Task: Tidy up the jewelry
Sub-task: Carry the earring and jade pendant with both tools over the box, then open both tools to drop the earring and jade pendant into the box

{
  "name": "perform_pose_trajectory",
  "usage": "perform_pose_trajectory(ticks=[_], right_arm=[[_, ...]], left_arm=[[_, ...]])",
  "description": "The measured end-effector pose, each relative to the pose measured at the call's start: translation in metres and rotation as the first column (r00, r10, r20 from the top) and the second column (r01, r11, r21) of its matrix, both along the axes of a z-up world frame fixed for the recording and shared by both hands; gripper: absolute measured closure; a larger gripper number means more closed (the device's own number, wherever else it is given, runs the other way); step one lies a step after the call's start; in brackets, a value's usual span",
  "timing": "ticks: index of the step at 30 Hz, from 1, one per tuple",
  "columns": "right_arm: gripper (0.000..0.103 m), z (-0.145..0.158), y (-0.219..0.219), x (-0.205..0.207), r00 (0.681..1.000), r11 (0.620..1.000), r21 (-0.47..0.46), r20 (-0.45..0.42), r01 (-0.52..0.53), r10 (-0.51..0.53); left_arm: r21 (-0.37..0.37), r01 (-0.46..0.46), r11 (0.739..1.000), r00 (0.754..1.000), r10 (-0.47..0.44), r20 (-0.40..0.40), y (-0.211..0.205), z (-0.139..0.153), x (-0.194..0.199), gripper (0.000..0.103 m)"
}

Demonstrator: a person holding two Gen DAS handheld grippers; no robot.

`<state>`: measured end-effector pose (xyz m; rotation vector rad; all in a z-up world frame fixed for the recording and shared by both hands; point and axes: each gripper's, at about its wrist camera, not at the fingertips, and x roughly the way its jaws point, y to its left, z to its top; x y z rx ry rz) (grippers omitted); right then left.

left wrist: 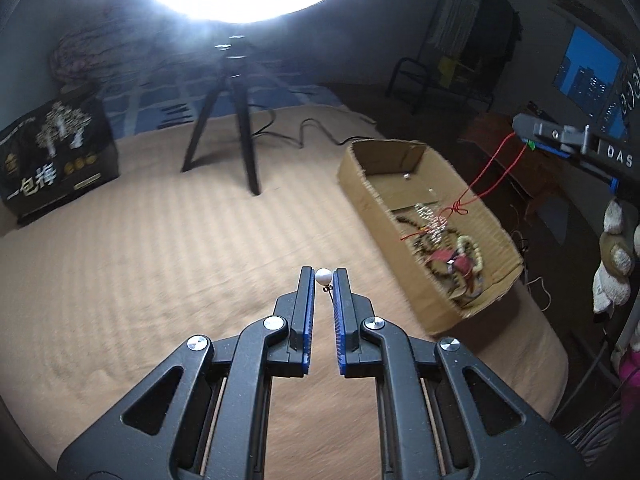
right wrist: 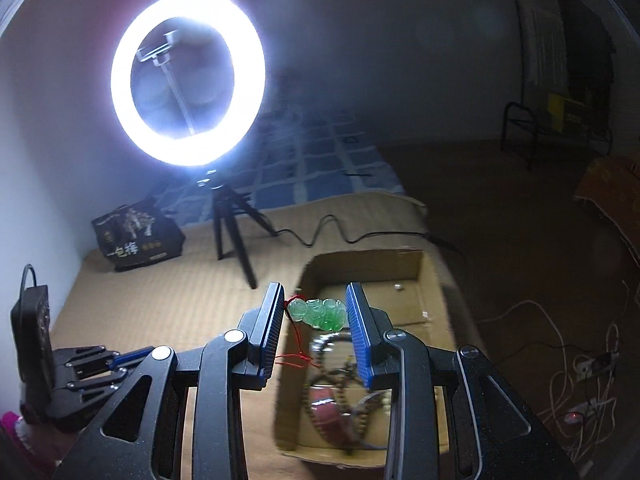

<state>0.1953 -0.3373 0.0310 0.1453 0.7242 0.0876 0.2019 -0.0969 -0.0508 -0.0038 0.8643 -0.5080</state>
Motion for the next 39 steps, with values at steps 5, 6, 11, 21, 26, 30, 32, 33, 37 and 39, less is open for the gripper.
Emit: perform_pose_trajectory(ticks=[5,6,11,21,26,30,32,33,37,39], right_arm=[[0.073,-0.008,-0.019,-0.001,1.000,1.000,-0.001,-0.025,0.017,-0.017],[0.073,-0.011,-0.022,-0.001,0.999,1.000,-0.003,-0.033,0.020,-0.020],[0.073,-0.022,-0.037,0.001,0.997,0.999,-0.006,-0.063,0.033,-0.033],[0.073,-0.051,-0.050,0.005,0.990,0.999,-0.030,-0.137,0.021,-0.025],[0.073,-0.064,-0.053,0.007,0.984,0.999,-0.035,-0.175,0.007,-0.013],[0.073,-0.070,-0.055,0.009,0.982,1.000,-0.028,-0.191,0.004,-0.010],[0.073,-0.071,-0.055,0.010,0.981,1.000,-0.027,-0.194,0.001,-0.007],[0.073,-0.072,-0.055,0.011,0.981,1.000,-0.026,-0.196,0.002,-0.007],[0.073,-0.075,-0.055,0.013,0.978,1.000,-0.020,-0.207,-0.001,-0.003],[0.072,-0.078,-0.056,0.014,0.977,1.000,-0.018,-0.212,0.000,-0.004]], left_arm=[[0.001,0.031,1.000,0.999,-0.031,0.012,-0.031,0.004,0.009,0.095],[0.005,0.036,0.999,0.999,-0.037,0.016,-0.036,0.005,0.010,0.095],[0.020,0.075,0.997,0.996,-0.075,0.038,-0.068,0.012,0.017,0.095],[0.006,0.095,0.995,0.995,-0.095,0.023,-0.106,0.011,0.044,0.095],[0.001,0.107,0.994,0.994,-0.107,-0.001,-0.121,0.007,0.059,0.095],[0.003,0.103,0.995,0.995,-0.103,-0.011,-0.130,0.002,0.068,0.095],[-0.005,0.099,0.995,0.995,-0.099,-0.026,-0.133,0.000,0.073,0.095],[-0.009,0.098,0.995,0.995,-0.098,-0.033,-0.135,-0.002,0.075,0.095],[-0.020,0.093,0.996,0.994,-0.093,-0.047,-0.140,-0.006,0.082,0.095],[-0.019,0.092,0.996,0.995,-0.093,-0.049,-0.142,-0.007,0.084,0.095]])
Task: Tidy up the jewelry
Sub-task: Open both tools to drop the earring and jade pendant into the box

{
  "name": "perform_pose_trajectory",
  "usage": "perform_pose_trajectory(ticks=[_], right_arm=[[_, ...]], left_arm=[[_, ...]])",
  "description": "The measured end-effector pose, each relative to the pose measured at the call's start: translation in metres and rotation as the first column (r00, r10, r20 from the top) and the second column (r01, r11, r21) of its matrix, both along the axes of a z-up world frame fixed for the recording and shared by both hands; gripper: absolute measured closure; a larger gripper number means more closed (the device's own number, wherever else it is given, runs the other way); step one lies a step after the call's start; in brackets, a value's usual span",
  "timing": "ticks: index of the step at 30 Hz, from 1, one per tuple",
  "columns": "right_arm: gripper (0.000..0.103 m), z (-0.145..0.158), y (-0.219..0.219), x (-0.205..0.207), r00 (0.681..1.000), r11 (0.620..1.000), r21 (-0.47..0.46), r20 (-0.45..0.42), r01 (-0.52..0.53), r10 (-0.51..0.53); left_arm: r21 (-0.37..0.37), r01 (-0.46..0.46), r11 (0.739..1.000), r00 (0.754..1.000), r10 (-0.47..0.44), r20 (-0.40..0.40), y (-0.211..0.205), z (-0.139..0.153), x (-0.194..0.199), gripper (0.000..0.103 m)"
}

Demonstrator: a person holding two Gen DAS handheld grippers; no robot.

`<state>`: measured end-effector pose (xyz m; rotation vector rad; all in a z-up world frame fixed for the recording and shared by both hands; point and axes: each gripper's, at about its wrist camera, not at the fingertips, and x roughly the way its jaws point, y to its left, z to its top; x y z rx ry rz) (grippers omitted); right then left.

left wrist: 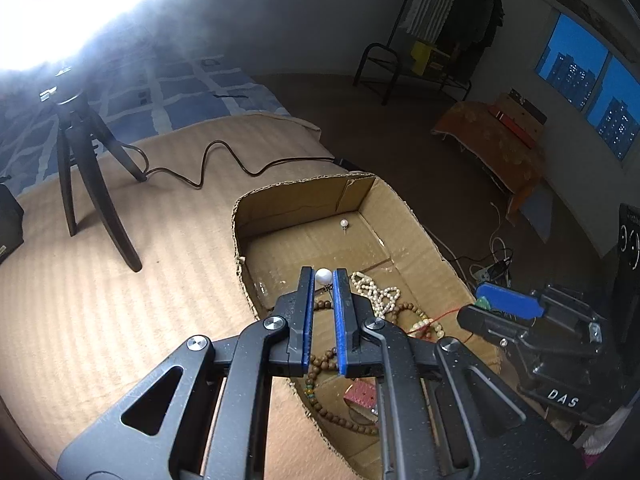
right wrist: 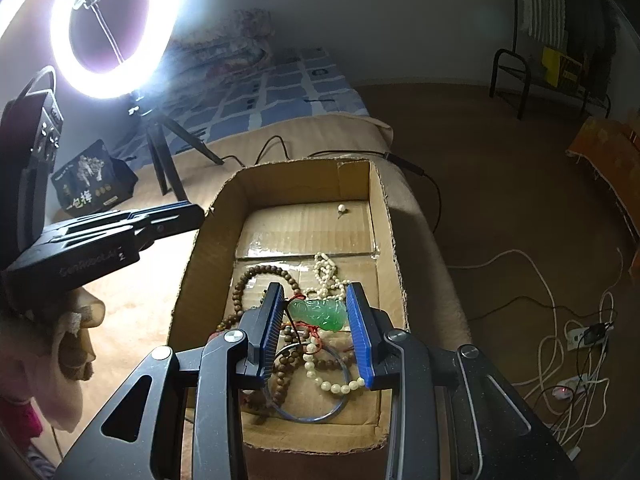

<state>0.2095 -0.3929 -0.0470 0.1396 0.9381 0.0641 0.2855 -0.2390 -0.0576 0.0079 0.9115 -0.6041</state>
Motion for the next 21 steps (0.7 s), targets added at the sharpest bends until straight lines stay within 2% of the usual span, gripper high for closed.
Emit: perform_pose_trajectory(ticks=[10,11,12,13,14,16,18,21], right_arm=[[0.072,-0.003,0.001,0.001,1.000,1.000,-0.004,-0.006,-0.002,0.002],[0.071,-0.003,0.001,0.001,1.000,1.000,-0.006,-0.008,-0.003,0.003],[0.067,-0.004,0.001,0.001,1.000,1.000,-0.008,-0.010,-0.003,0.003],[0.057,-0.004,0.002,0.001,1.000,1.000,-0.012,-0.011,-0.003,0.002],[0.051,-0.004,0.002,0.001,1.000,1.000,-0.017,-0.008,-0.001,0.001],[0.035,-0.003,0.003,0.000,1.000,1.000,-0.030,0.002,0.001,-0.001],[0.030,-0.002,0.005,-0.001,1.000,0.999,-0.049,0.004,0.006,-0.006],[0.030,-0.003,0.007,-0.001,1.000,0.998,-0.065,-0.005,0.010,-0.011]], left_arm=[[0.025,0.001,1.000,1.000,-0.001,0.019,-0.009,0.002,0.001,0.094],[0.031,-0.002,1.000,1.000,0.001,0.021,-0.010,0.002,0.001,0.090],[0.035,-0.004,0.999,1.000,0.003,0.023,-0.010,0.002,0.000,0.072],[0.038,-0.009,0.999,1.000,0.008,0.029,-0.011,0.003,0.000,0.052],[0.035,-0.020,0.999,0.999,0.019,0.042,-0.010,0.004,-0.002,0.046],[0.026,-0.035,0.999,0.998,0.033,0.059,-0.007,0.007,-0.003,0.042],[0.028,-0.038,0.999,0.998,0.037,0.052,-0.006,0.008,-0.002,0.042],[0.033,-0.049,0.998,0.998,0.047,0.047,-0.004,0.010,-0.002,0.042]])
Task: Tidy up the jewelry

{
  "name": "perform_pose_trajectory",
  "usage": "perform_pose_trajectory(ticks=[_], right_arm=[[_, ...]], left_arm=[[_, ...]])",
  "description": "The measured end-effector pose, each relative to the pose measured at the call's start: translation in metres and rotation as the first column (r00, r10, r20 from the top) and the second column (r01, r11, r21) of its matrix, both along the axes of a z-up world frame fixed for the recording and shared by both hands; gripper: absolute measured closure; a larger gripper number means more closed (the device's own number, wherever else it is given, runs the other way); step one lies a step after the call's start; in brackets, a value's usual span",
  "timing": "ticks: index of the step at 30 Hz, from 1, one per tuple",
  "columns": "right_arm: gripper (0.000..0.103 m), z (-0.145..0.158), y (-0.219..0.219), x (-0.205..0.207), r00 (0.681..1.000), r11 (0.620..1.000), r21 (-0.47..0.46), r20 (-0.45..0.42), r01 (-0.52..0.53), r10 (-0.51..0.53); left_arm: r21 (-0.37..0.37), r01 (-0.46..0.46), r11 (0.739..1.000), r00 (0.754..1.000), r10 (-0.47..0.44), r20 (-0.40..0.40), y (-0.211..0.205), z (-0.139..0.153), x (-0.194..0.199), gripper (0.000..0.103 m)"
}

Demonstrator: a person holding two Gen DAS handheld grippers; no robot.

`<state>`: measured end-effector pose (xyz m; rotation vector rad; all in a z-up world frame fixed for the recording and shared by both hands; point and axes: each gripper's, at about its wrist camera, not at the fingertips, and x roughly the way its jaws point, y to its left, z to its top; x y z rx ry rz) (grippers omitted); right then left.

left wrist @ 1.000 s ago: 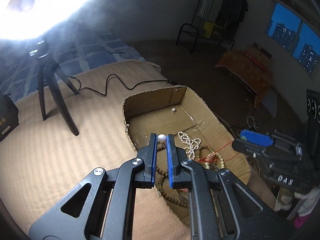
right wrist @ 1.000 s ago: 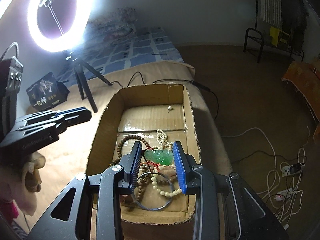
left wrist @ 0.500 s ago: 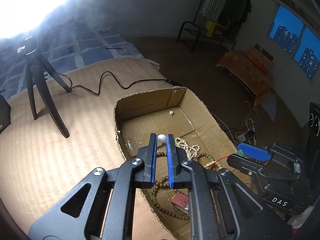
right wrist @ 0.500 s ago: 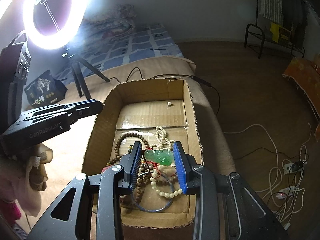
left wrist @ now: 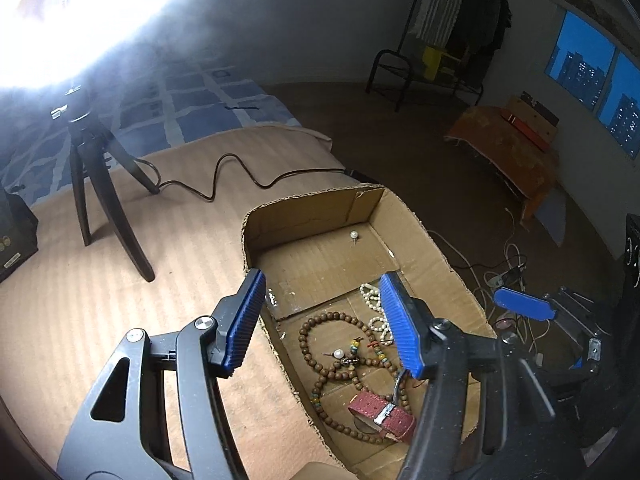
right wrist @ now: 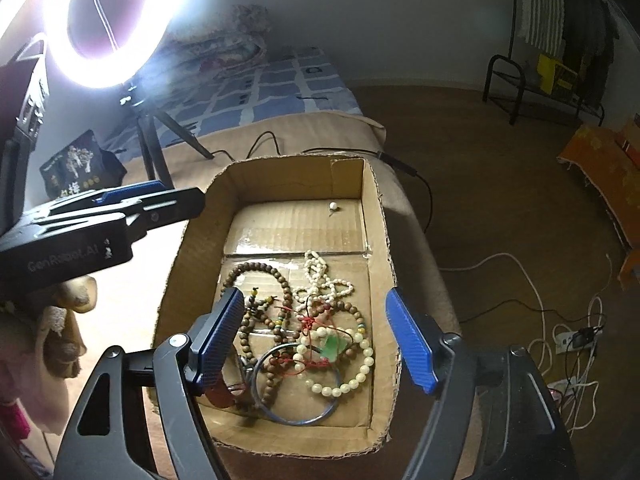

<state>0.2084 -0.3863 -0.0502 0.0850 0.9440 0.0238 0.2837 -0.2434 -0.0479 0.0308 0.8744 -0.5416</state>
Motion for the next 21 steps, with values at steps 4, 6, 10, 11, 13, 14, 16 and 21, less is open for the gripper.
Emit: perform_pose_trajectory(ticks=[4,6,10,11,13,14,16,21], right_arm=[[0.030,0.000,0.000,-0.001,1.000,1.000,-0.011,-0.008,0.006,-0.006],[0.030,0.002,0.001,-0.002,1.000,1.000,-0.011,-0.003,0.010,-0.010],[0.030,0.007,0.001,-0.006,1.000,1.000,-0.015,0.005,0.019,-0.019],[0.030,0.008,0.002,-0.007,1.000,1.000,-0.016,0.007,0.021,-0.021],[0.030,0.011,0.003,-0.010,1.000,1.000,-0.017,0.012,0.022,-0.022],[0.030,0.013,0.004,-0.011,1.000,1.000,-0.017,0.014,0.021,-0.020],[0.030,0.017,0.006,-0.014,1.000,1.000,-0.019,0.022,0.020,-0.019],[0.030,0.031,0.011,-0.024,0.999,0.999,-0.029,0.045,0.022,-0.020]], left_arm=[[0.004,-0.007,1.000,1.000,0.007,0.004,0.003,0.003,-0.002,0.042],[0.005,-0.008,1.000,1.000,0.008,0.005,0.004,0.005,-0.003,0.042],[0.005,-0.010,1.000,1.000,0.010,0.010,0.007,0.009,-0.008,0.042],[0.006,-0.009,1.000,1.000,0.009,0.012,0.008,0.011,-0.009,0.042],[0.006,-0.009,1.000,1.000,0.008,0.016,0.010,0.013,-0.012,0.042],[0.007,-0.008,1.000,1.000,0.008,0.020,0.011,0.015,-0.015,0.042],[0.009,-0.007,1.000,1.000,0.007,0.025,0.012,0.018,-0.018,0.042],[0.004,-0.006,1.000,0.999,0.006,0.041,0.017,0.030,-0.031,0.042]])
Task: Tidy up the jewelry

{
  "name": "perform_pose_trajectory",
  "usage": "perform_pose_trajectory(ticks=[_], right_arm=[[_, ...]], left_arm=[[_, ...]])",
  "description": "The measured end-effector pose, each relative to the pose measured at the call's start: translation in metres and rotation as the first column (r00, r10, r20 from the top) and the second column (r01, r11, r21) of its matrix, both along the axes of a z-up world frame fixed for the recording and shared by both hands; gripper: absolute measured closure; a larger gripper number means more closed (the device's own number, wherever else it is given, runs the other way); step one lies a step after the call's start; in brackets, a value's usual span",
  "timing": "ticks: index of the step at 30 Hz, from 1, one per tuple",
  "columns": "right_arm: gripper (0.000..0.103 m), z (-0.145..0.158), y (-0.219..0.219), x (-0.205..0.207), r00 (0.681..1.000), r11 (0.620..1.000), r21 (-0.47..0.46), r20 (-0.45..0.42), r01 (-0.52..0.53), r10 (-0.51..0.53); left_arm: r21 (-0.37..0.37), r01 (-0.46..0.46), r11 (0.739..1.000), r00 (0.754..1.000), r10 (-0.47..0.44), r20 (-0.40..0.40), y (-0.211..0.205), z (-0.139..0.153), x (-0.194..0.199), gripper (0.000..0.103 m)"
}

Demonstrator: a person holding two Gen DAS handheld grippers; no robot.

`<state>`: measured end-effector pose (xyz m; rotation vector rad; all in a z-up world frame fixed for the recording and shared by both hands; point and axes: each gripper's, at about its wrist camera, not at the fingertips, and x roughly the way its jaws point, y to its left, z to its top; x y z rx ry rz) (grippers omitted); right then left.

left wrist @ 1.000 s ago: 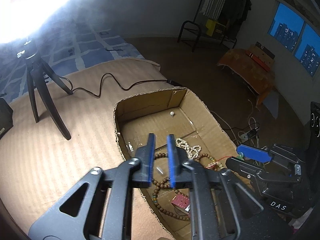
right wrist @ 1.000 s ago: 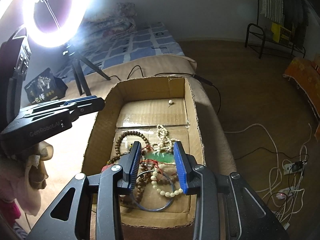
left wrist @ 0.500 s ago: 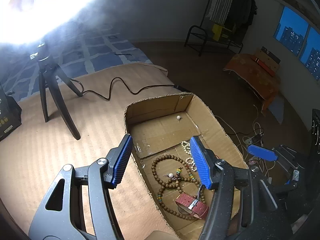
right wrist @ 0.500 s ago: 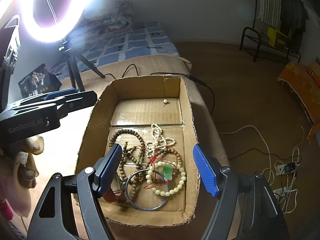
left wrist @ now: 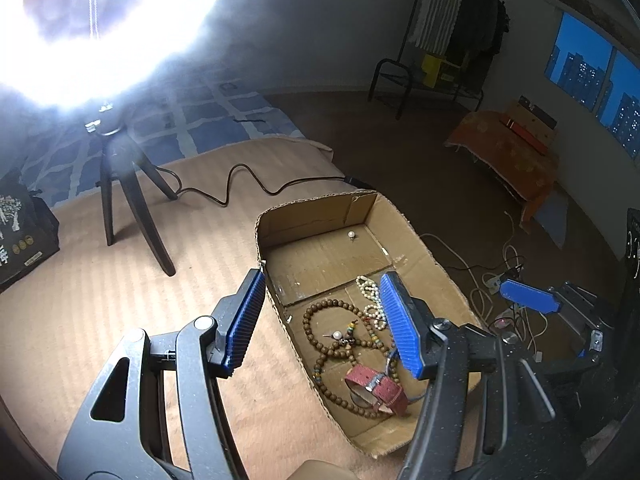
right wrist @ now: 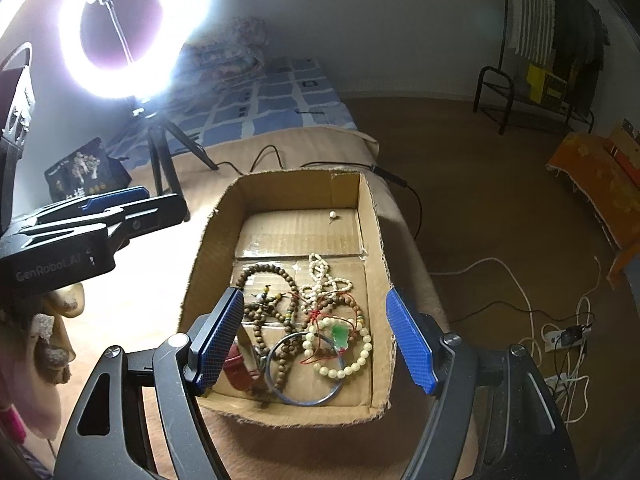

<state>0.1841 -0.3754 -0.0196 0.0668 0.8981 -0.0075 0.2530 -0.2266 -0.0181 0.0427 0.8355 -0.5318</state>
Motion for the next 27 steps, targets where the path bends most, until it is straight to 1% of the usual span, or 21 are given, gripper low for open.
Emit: perform_pose_trajectory(ticks=[9,15,17,18,19,20,23,27], right_arm=[[0.030,0.024,0.014,-0.022,0.999,1.000,-0.029,0.044,0.000,0.001],[0.030,0.039,0.025,-0.043,0.997,1.000,-0.030,0.081,0.002,0.000],[0.030,0.042,0.029,-0.051,0.995,0.999,-0.039,0.095,0.000,0.004],[0.030,0.044,0.033,-0.055,0.995,0.999,-0.044,0.102,-0.003,0.007],[0.030,0.045,0.034,-0.057,0.994,0.999,-0.044,0.105,-0.005,0.010],[0.030,0.047,0.037,-0.060,0.994,0.999,-0.042,0.108,-0.007,0.012],[0.030,0.051,0.044,-0.069,0.993,0.999,-0.045,0.119,-0.011,0.017],[0.028,0.056,0.055,-0.081,0.989,0.997,-0.069,0.146,-0.018,0.028]], left_arm=[[-0.006,0.007,1.000,0.999,-0.007,0.039,0.012,0.028,-0.031,0.041],[-0.009,0.005,1.000,0.997,-0.004,0.072,0.030,0.042,-0.058,0.041],[0.011,0.003,1.000,0.996,-0.004,0.091,0.037,0.046,-0.069,0.041],[0.021,0.004,1.000,0.995,-0.006,0.100,0.039,0.047,-0.074,0.038],[0.031,0.004,1.000,0.994,-0.008,0.112,0.042,0.048,-0.080,0.033],[0.036,0.004,0.999,0.992,-0.008,0.125,0.046,0.049,-0.088,0.031],[0.039,-0.005,0.999,0.990,-0.001,0.141,0.059,0.053,-0.105,0.030],[0.019,-0.024,1.000,0.990,0.022,0.141,0.079,0.056,-0.124,0.029]])
